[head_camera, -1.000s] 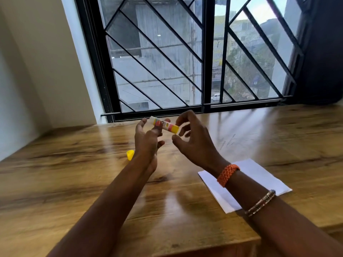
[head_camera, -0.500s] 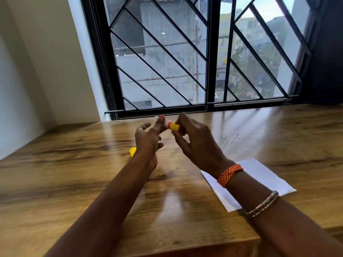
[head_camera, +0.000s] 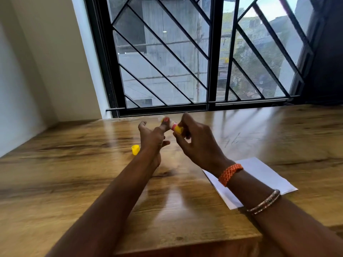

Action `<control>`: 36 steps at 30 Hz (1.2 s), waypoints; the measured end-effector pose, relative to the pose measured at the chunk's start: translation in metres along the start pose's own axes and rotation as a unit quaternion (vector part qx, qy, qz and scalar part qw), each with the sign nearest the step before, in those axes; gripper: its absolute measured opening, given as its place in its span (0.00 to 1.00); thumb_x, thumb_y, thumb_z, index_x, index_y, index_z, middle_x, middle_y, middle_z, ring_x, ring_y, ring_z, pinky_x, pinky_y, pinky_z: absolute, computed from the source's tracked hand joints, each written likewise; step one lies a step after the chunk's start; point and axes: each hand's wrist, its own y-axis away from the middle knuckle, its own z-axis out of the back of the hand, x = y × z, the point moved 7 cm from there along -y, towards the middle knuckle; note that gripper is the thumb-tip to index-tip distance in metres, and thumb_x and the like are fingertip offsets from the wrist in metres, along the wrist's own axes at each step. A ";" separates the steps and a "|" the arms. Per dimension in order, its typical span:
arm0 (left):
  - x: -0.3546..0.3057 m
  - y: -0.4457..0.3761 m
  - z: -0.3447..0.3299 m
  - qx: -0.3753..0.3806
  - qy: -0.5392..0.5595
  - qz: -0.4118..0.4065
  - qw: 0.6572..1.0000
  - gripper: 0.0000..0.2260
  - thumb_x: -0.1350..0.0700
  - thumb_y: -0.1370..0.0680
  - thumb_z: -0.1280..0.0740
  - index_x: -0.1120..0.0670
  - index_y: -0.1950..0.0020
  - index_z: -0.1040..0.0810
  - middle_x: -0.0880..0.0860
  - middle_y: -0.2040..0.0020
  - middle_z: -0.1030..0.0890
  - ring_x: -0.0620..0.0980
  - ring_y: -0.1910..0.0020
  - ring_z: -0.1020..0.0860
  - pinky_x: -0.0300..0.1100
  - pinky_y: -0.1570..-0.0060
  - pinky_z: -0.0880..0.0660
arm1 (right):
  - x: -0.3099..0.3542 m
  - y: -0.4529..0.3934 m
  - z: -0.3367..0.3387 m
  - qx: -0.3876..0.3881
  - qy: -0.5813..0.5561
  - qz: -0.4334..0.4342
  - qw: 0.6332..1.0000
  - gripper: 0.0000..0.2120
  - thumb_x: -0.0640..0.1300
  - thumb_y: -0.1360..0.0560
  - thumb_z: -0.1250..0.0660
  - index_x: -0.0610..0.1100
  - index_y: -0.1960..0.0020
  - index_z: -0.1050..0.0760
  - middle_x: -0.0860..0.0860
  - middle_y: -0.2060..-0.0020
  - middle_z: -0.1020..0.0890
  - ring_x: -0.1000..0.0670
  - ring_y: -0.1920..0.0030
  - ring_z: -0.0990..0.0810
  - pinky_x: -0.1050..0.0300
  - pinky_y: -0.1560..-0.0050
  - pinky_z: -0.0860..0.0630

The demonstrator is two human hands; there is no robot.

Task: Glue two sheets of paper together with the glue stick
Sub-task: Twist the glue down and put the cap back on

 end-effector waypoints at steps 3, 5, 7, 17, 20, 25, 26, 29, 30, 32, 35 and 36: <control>0.004 -0.001 0.003 -0.013 0.004 0.018 1.000 0.35 0.53 0.27 0.29 0.57 0.27 0.45 0.60 0.43 0.22 0.48 0.51 0.28 0.41 0.66 0.30 | 0.021 0.004 -0.008 -0.002 0.235 0.131 0.963 0.17 0.35 0.31 0.30 0.42 0.45 0.29 0.48 0.59 0.21 0.48 0.60 0.25 0.54 0.56 0.27; 0.004 -0.002 0.004 -0.010 0.016 0.027 0.999 0.33 0.53 0.27 0.29 0.56 0.28 0.43 0.59 0.47 0.21 0.48 0.52 0.29 0.41 0.65 0.30 | 0.021 0.004 -0.009 0.000 0.211 0.104 0.972 0.16 0.36 0.31 0.30 0.43 0.45 0.29 0.49 0.58 0.21 0.48 0.58 0.24 0.54 0.55 0.27; 0.004 -0.002 0.003 -0.005 0.026 0.033 0.999 0.30 0.54 0.26 0.30 0.54 0.28 0.42 0.56 0.50 0.22 0.49 0.53 0.29 0.41 0.64 0.30 | 0.010 0.003 -0.007 0.014 0.092 0.018 0.996 0.12 0.39 0.28 0.31 0.43 0.48 0.30 0.51 0.60 0.23 0.52 0.61 0.25 0.58 0.60 0.27; 0.009 0.000 -0.002 0.028 0.020 0.062 0.997 0.26 0.60 0.25 0.32 0.60 0.29 0.38 0.57 0.48 0.21 0.46 0.63 0.33 0.41 0.66 0.31 | -0.018 0.002 -0.004 -0.001 -0.153 -0.168 0.974 0.10 0.43 0.25 0.31 0.42 0.56 0.33 0.48 0.68 0.24 0.54 0.69 0.27 0.62 0.69 0.30; 0.013 -0.002 0.004 -0.009 -0.010 0.060 0.998 0.26 0.52 0.27 0.30 0.64 0.34 0.30 0.50 0.61 0.21 0.46 0.66 0.33 0.41 0.67 0.32 | 0.009 0.002 -0.007 0.021 0.116 0.063 0.991 0.09 0.38 0.27 0.32 0.43 0.51 0.32 0.50 0.64 0.24 0.55 0.63 0.33 0.62 0.60 0.35; 0.012 -0.002 0.004 -0.017 -0.018 0.054 0.998 0.32 0.48 0.28 0.29 0.61 0.30 0.35 0.49 0.61 0.21 0.45 0.65 0.32 0.41 0.66 0.33 | 0.007 0.002 -0.003 0.016 0.053 0.016 0.998 0.10 0.40 0.28 0.30 0.44 0.53 0.31 0.53 0.66 0.25 0.54 0.67 0.30 0.65 0.65 0.35; 0.010 -0.001 0.003 -0.016 -0.016 0.050 0.999 0.31 0.49 0.27 0.29 0.61 0.30 0.36 0.50 0.61 0.22 0.45 0.65 0.32 0.41 0.66 0.33 | 0.000 0.001 -0.001 0.006 -0.005 -0.036 0.999 0.10 0.40 0.28 0.29 0.44 0.54 0.31 0.52 0.68 0.24 0.54 0.69 0.29 0.67 0.69 0.34; 0.005 0.002 -0.001 -0.002 0.006 0.042 0.999 0.27 0.53 0.25 0.32 0.58 0.30 0.38 0.55 0.53 0.22 0.46 0.61 0.31 0.40 0.66 0.33 | -0.020 0.004 -0.004 0.017 -0.194 -0.202 0.960 0.11 0.41 0.27 0.29 0.42 0.51 0.31 0.45 0.68 0.18 0.53 0.71 0.22 0.63 0.69 0.26; 0.003 0.002 -0.002 0.002 0.012 0.041 0.999 0.26 0.55 0.24 0.32 0.57 0.30 0.38 0.58 0.47 0.22 0.47 0.59 0.31 0.40 0.66 0.33 | -0.024 0.006 -0.008 0.027 -0.257 -0.245 0.934 0.11 0.42 0.26 0.30 0.42 0.50 0.31 0.43 0.65 0.17 0.53 0.69 0.20 0.60 0.66 0.23; 0.001 0.003 -0.003 0.010 0.018 0.037 0.999 0.26 0.56 0.23 0.33 0.55 0.29 0.39 0.59 0.42 0.23 0.46 0.58 0.31 0.40 0.65 0.33 | -0.028 0.008 -0.013 0.027 -0.329 -0.288 0.899 0.10 0.44 0.25 0.31 0.41 0.50 0.30 0.43 0.62 0.16 0.55 0.66 0.19 0.59 0.62 0.21; -0.002 0.003 -0.003 0.005 0.003 0.024 1.000 0.27 0.55 0.24 0.32 0.56 0.29 0.39 0.55 0.49 0.24 0.45 0.60 0.31 0.40 0.65 0.33 | -0.022 0.002 0.002 -0.023 -0.214 -0.202 0.955 0.08 0.43 0.26 0.31 0.42 0.54 0.30 0.46 0.63 0.17 0.55 0.65 0.19 0.59 0.64 0.21; -0.003 0.003 -0.003 -0.001 -0.008 0.019 1.000 0.28 0.53 0.25 0.31 0.57 0.30 0.38 0.56 0.49 0.24 0.46 0.60 0.30 0.40 0.65 0.32 | -0.014 -0.002 0.007 -0.029 -0.132 -0.123 0.983 0.08 0.40 0.26 0.31 0.42 0.54 0.30 0.48 0.63 0.19 0.54 0.65 0.21 0.60 0.64 0.23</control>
